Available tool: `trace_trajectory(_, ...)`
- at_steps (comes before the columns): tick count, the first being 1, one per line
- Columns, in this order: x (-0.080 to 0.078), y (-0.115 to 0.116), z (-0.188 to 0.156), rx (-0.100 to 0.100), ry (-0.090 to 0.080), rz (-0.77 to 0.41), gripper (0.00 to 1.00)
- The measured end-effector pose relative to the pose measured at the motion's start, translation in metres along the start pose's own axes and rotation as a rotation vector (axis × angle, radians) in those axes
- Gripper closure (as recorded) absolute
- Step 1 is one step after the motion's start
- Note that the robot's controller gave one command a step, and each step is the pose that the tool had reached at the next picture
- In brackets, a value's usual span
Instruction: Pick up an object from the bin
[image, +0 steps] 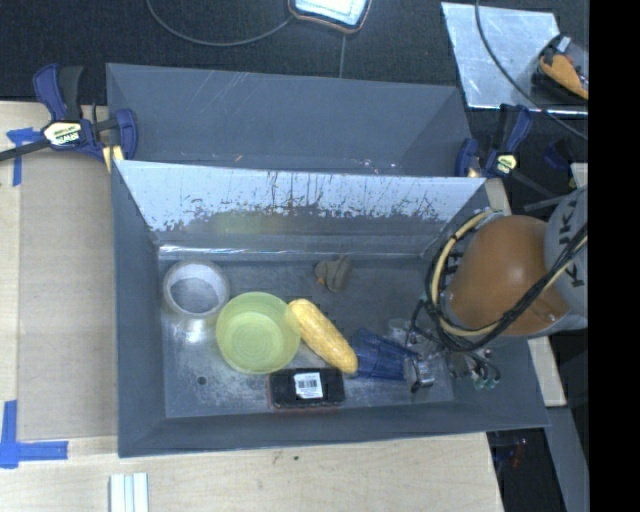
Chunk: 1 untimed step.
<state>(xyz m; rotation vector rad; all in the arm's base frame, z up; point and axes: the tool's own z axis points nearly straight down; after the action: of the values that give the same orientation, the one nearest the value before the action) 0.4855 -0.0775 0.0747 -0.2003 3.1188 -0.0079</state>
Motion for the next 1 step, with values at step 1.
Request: trace_trajectory(1, 0.0005, 0.0002, -0.0185, -0.001, 0.002, 0.0, 1.0)
